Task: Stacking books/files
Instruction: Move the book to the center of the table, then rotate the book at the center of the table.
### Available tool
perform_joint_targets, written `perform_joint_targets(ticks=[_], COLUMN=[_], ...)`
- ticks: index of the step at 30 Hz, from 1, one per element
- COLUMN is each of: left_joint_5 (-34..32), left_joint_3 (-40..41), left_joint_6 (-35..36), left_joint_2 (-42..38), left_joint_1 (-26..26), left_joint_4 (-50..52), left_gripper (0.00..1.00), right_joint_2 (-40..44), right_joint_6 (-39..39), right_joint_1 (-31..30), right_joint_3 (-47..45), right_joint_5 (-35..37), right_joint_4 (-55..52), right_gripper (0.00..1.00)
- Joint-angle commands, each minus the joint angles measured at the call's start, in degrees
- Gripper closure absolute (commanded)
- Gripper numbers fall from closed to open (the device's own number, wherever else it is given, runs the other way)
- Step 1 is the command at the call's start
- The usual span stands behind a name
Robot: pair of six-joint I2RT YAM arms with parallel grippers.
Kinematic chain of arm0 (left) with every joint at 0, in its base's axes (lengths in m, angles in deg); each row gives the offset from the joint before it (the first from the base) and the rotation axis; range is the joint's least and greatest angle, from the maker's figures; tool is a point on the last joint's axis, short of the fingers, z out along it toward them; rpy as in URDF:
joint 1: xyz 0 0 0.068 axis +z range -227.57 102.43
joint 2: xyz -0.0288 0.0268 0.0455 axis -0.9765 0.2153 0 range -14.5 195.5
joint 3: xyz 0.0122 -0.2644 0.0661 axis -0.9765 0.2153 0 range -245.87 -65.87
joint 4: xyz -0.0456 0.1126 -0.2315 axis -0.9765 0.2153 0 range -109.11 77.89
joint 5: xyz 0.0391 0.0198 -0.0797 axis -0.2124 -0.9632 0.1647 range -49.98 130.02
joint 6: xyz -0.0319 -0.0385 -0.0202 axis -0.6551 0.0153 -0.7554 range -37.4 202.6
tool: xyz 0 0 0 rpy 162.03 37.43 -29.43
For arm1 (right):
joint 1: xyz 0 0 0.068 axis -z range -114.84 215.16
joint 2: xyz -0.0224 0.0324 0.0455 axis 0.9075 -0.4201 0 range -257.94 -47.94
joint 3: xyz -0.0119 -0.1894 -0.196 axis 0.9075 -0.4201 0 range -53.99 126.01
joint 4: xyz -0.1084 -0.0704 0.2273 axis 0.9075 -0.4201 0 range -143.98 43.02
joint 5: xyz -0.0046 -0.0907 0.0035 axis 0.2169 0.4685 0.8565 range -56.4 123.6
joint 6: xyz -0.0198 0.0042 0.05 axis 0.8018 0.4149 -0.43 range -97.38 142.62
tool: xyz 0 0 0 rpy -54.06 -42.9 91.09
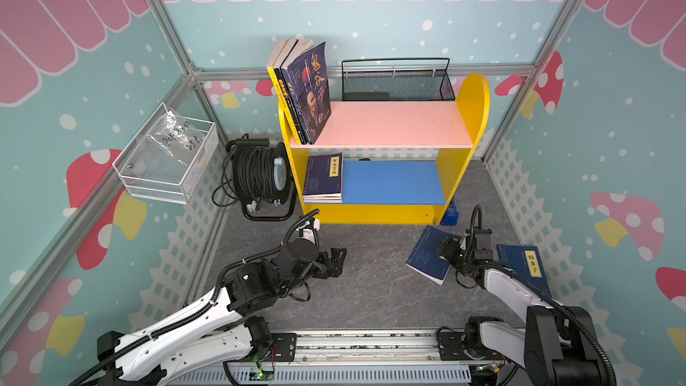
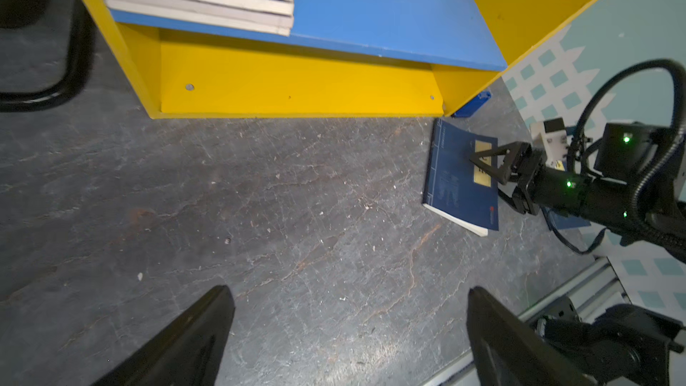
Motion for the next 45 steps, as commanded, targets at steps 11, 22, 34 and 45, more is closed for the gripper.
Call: perform_joint_targets(ticks=[11, 22, 34, 45], left_joint_5=[16.67, 21.3, 17.03, 19.51], left_joint_3=[1.33, 3.55, -0.58, -10.66], left_joint_6=[0.94, -4.89, 1.42, 5.88], left_joint_2=[15.81, 26.49, 36.72, 51.3], left_joint_1=[0.0, 3.06, 5.65, 8.66], left_joint_4=[-8.65, -17.71, -18.63, -19.72], left_gripper=[0.01, 0.01, 0.01, 0.01], right_joint_2=[-12.99, -15.21, -10.34, -2.8], right_joint_6=[-2.48, -5.42, -6.21, -14.62], right_joint_1=[-18.82, -33.08, -34.61, -34.17], right_joint_3=[4.21, 6.79, 4.19, 0.84], right_joint_5=[0.03, 0.4, 4.97, 11.11], right_joint_4=[-6.86, -1.48, -4.86, -5.82], right_gripper=[0.25, 0.24, 0.23, 0.25])
